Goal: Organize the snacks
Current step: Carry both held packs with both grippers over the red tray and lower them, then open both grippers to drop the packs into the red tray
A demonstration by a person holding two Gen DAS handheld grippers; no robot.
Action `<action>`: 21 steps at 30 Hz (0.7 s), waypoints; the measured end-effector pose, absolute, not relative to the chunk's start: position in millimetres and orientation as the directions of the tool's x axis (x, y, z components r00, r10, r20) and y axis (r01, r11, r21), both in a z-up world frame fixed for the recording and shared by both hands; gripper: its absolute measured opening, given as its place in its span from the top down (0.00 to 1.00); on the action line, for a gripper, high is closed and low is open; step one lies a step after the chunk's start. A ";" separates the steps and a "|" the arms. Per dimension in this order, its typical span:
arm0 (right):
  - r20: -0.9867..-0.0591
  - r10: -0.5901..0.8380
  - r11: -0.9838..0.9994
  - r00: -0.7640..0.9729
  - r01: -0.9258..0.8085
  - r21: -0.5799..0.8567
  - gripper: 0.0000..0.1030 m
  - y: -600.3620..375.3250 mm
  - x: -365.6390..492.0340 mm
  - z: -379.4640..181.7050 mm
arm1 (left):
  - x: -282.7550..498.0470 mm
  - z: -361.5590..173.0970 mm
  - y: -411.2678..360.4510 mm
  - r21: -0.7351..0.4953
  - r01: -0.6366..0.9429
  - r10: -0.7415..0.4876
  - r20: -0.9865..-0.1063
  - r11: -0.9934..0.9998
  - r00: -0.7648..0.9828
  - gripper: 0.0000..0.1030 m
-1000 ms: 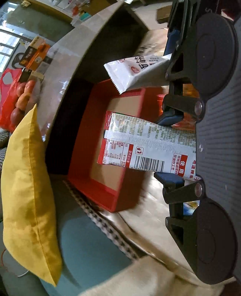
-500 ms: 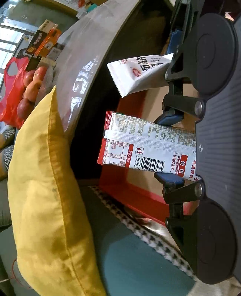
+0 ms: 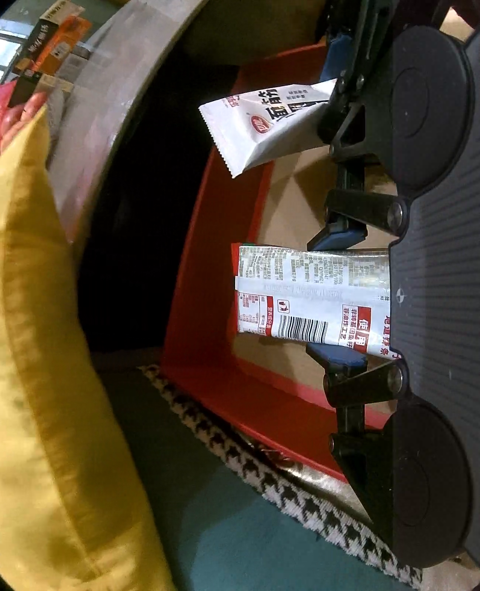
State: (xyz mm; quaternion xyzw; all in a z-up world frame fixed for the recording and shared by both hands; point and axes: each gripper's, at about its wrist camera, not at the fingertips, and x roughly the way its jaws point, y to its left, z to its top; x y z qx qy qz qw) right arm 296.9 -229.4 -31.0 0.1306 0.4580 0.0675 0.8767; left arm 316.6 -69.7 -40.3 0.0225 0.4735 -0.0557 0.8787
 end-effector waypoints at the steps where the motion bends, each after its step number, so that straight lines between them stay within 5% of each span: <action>1: -0.789 0.237 0.957 0.567 0.001 0.289 0.57 -229.0 298.8 -33.1 | 317.0 -42.3 -68.8 -0.012 0.115 -0.073 -0.837 0.993 0.542 0.41; 11: -0.805 0.232 0.966 0.546 -0.035 0.255 0.53 -206.9 305.0 -37.6 | 320.4 -41.4 -64.7 -0.009 0.099 -0.062 -0.834 0.995 0.549 0.26; 21: -0.811 0.218 0.966 0.543 0.002 0.260 0.53 -212.3 289.9 -19.3 | 310.1 -24.7 -53.8 -0.020 0.082 -0.063 -0.817 0.996 0.573 0.21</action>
